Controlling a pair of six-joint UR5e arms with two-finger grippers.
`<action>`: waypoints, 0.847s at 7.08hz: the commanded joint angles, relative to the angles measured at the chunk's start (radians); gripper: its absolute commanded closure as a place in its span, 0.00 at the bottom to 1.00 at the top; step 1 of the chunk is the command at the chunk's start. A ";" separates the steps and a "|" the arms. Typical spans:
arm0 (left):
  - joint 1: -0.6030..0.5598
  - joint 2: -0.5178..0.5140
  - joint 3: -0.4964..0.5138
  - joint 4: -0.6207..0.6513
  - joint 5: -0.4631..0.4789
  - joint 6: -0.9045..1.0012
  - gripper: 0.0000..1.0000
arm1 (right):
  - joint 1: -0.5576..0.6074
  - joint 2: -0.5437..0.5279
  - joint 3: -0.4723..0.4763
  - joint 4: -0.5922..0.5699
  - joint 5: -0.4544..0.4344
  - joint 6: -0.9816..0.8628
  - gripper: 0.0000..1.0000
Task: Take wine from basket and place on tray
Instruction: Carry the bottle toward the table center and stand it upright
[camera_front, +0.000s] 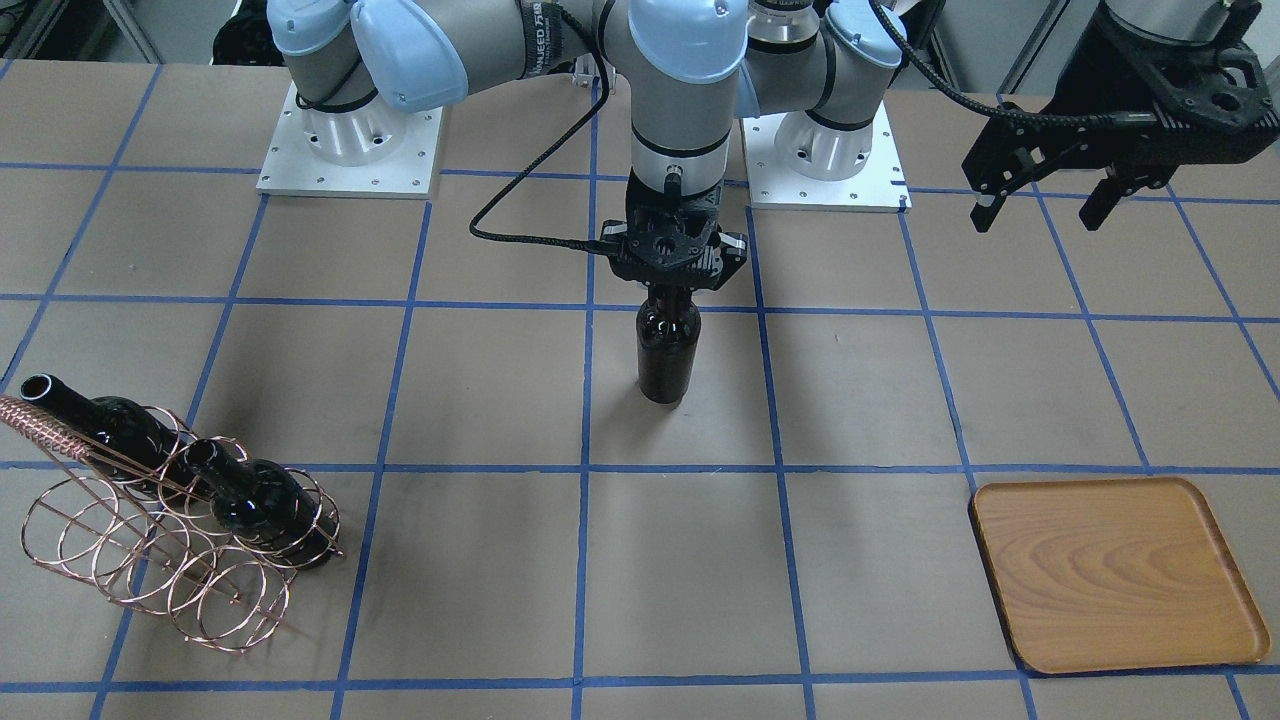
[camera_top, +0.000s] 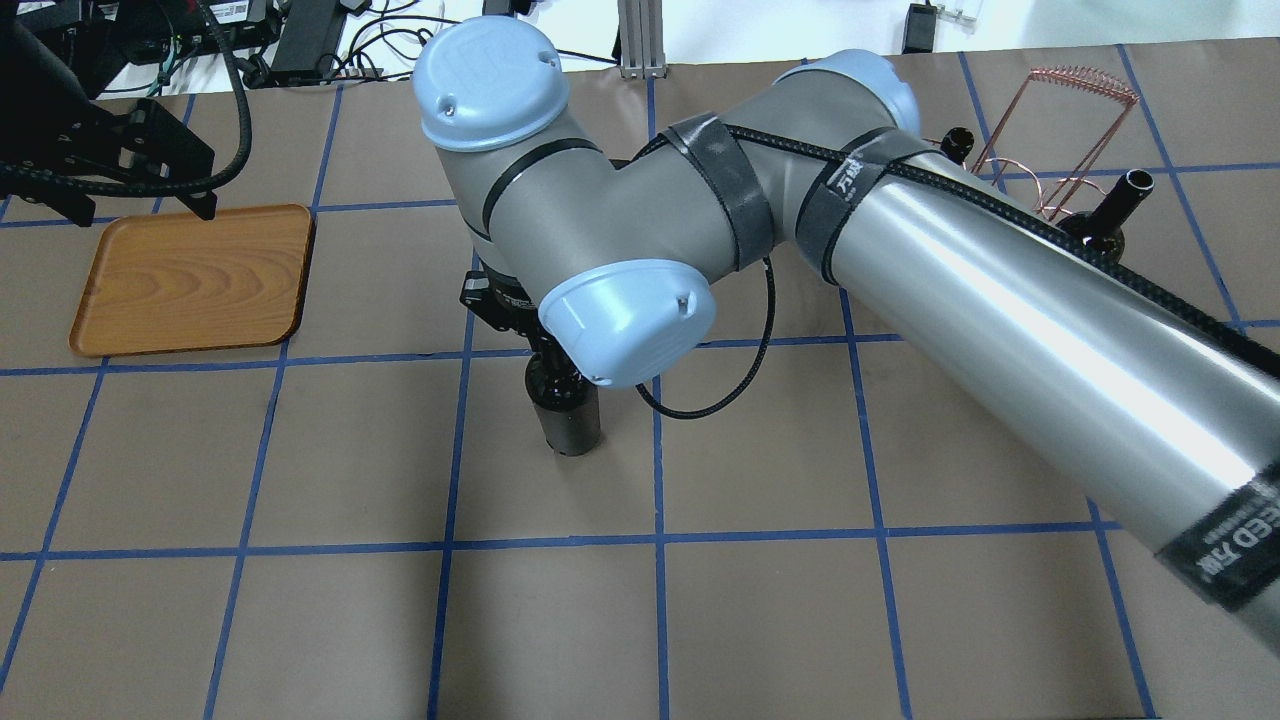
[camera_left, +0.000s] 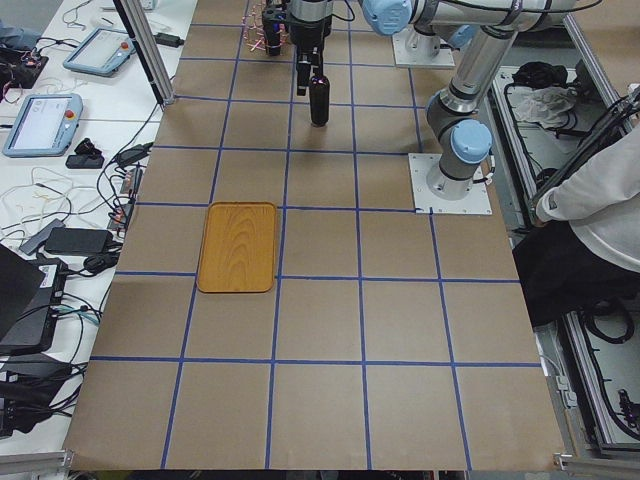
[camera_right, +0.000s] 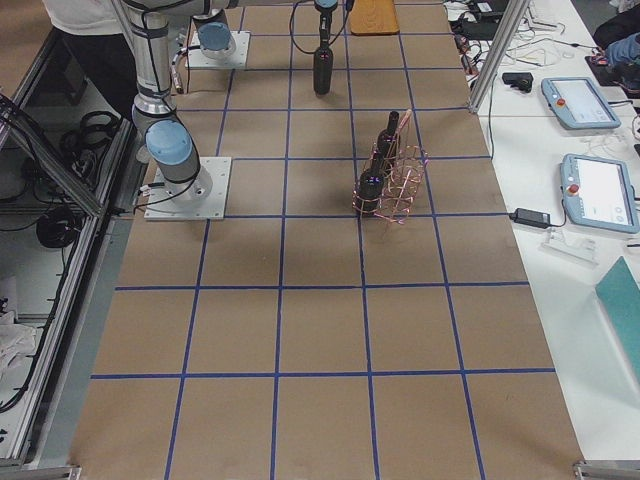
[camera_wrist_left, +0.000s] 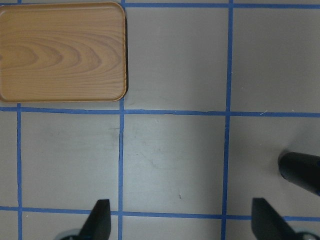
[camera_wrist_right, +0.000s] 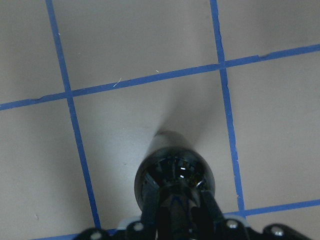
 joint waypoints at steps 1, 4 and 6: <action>0.001 0.000 0.000 -0.002 -0.001 0.000 0.00 | 0.001 0.011 0.000 -0.002 0.002 -0.007 0.23; 0.002 0.001 0.000 -0.002 0.000 0.000 0.00 | -0.006 -0.009 -0.023 0.003 0.004 0.005 0.00; -0.002 0.003 0.000 -0.003 -0.001 -0.001 0.00 | -0.056 -0.055 -0.044 0.013 0.001 0.002 0.00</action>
